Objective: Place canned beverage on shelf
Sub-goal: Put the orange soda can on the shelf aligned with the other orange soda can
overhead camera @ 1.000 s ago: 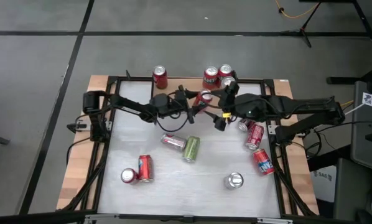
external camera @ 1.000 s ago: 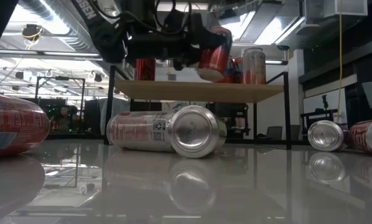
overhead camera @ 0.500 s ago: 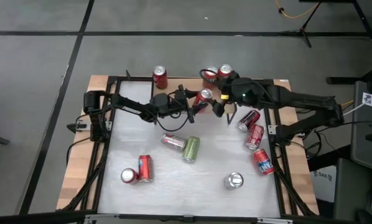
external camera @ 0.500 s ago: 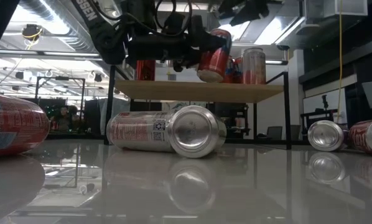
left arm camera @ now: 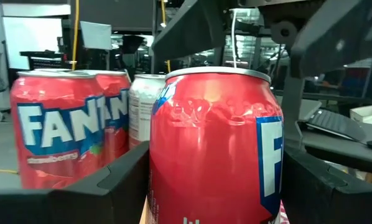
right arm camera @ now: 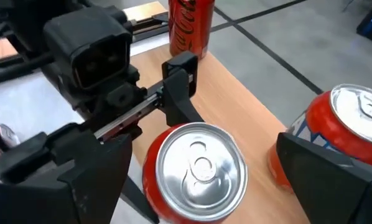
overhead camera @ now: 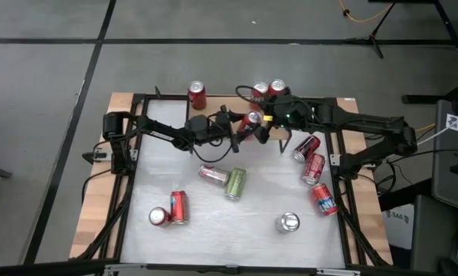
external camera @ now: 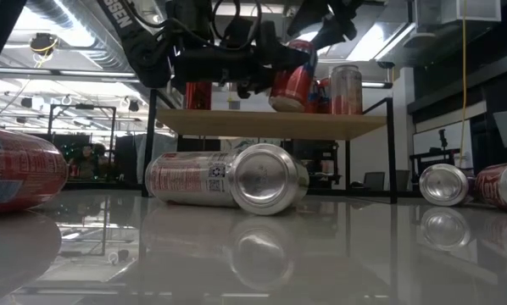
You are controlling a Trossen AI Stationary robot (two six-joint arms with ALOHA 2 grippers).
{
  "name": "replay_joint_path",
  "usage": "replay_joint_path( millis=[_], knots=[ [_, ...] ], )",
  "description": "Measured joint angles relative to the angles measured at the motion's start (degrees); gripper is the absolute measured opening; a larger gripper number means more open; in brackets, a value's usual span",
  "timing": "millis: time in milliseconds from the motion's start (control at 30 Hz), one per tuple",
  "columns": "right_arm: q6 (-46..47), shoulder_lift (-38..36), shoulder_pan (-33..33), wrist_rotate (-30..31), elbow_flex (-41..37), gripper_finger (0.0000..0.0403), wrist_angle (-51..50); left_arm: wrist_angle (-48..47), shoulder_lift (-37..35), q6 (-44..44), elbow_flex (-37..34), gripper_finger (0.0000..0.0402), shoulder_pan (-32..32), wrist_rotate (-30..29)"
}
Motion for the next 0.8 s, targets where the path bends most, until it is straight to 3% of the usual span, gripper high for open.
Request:
replay_joint_path(
  millis=[400, 633, 800],
  knots=[
    [9.32, 0.11, 0.02, -0.15, 0.0, 0.039, -1.68, 3.03, 0.0, 0.16, -0.02, 0.027, -0.79, 0.69],
    [9.69, 0.11, 0.02, -5.14, 0.0, 0.039, -2.1, 3.99, 0.0, 0.16, -0.04, 0.0271, -0.76, 0.65],
    [9.65, 0.11, 0.12, -5.5, 0.0, 0.039, -1.78, 4.42, 0.0, 0.13, -0.04, 0.0271, -0.79, 0.65]
  ],
)
